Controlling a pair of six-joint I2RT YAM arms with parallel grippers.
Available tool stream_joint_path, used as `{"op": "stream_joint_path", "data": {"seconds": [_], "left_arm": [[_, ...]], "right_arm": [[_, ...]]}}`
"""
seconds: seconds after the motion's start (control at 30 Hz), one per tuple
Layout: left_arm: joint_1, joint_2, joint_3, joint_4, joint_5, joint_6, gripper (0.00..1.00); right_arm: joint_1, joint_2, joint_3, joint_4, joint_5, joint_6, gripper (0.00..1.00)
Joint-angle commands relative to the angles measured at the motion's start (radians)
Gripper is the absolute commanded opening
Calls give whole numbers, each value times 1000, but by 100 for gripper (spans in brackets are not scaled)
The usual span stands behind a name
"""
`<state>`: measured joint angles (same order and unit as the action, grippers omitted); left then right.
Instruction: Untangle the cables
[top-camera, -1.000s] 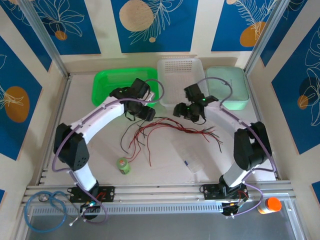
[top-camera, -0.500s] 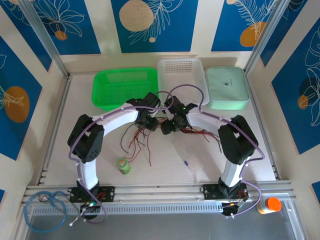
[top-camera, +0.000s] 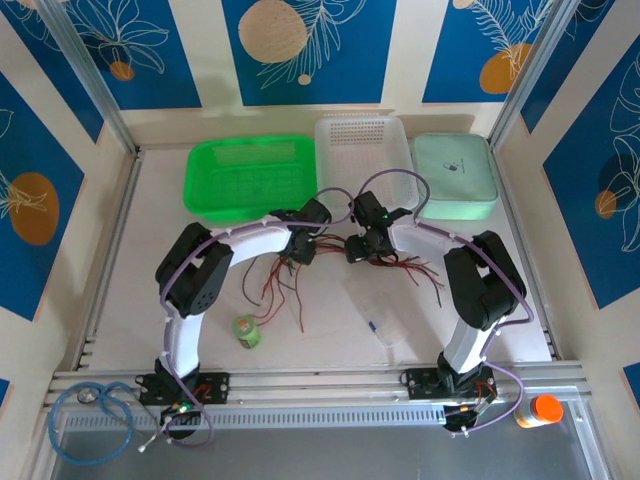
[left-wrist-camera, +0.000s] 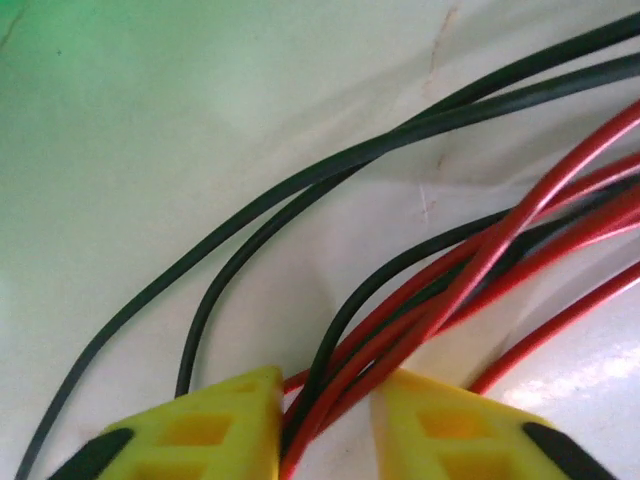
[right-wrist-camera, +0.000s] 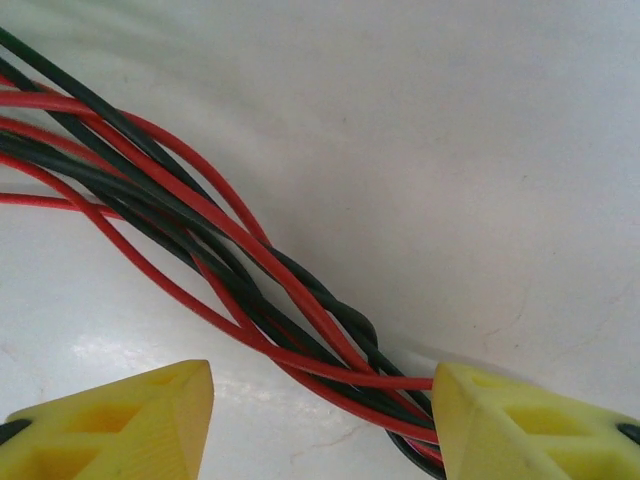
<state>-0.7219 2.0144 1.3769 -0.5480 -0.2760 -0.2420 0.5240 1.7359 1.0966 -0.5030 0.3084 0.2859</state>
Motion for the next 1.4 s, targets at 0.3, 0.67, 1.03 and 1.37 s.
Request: {"op": "stream_joint_path", "data": {"seconds": [0.3, 0.67, 1.03, 1.37], "left_arm": [[-1, -62, -95, -26, -38, 15, 0], [-4, -282, -183, -35, 55, 34, 6], [1, -267, -1, -217, -24, 52, 47], [2, -183, -71, -116, 62, 11, 36]], "right_arm": [[-50, -36, -74, 0, 52, 92, 35], [-98, -138, -125, -37, 11, 243, 30], [-99, -189, -101, -58, -87, 260, 33], [50, -183, -30, -53, -210, 299, 33]]}}
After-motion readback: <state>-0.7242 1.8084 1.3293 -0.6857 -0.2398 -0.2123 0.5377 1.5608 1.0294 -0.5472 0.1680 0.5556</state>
